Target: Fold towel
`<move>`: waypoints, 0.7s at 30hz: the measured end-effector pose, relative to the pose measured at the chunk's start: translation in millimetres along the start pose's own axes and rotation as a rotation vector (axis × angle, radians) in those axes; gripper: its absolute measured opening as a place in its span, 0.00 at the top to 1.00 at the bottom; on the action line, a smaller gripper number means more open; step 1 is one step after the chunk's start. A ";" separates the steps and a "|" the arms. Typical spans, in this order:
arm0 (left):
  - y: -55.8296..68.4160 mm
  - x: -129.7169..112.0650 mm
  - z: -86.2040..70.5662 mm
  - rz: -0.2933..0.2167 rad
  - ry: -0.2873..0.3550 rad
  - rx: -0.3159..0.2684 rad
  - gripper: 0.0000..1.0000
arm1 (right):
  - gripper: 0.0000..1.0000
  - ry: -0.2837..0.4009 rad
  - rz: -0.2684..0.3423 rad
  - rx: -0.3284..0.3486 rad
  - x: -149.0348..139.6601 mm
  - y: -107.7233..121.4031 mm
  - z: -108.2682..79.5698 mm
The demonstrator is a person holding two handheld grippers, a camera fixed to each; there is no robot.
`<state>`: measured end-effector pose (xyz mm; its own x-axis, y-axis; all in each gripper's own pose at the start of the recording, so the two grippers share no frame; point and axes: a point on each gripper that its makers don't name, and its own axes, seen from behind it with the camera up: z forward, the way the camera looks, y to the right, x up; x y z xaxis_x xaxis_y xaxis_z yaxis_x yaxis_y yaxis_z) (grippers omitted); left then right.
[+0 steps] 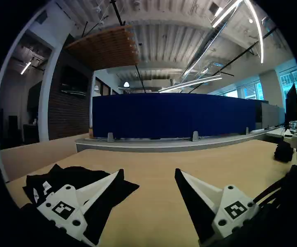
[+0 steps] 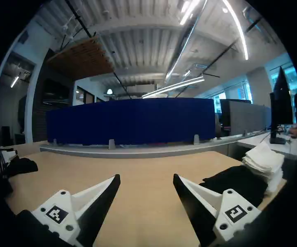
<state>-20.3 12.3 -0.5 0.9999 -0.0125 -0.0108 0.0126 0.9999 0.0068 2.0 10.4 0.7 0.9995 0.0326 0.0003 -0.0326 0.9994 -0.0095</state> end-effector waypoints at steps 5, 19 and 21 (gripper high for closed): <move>0.0 -0.2 -0.5 0.000 0.000 0.000 0.08 | 0.00 -0.001 -0.031 0.002 -1.9 -3.8 1.2; 0.5 0.4 -1.2 0.000 0.000 0.000 0.09 | 0.00 0.000 -0.033 0.000 -2.1 -3.8 0.1; 0.5 0.3 -1.1 0.000 0.000 0.000 0.08 | 0.00 0.000 -0.034 -0.003 -2.3 -3.3 -0.1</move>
<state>-20.1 12.8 -1.6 0.9999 -0.0125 -0.0108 0.0126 0.9999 0.0066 -0.2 7.0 0.6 1.0000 -0.0010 0.0004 0.0010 0.9999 -0.0121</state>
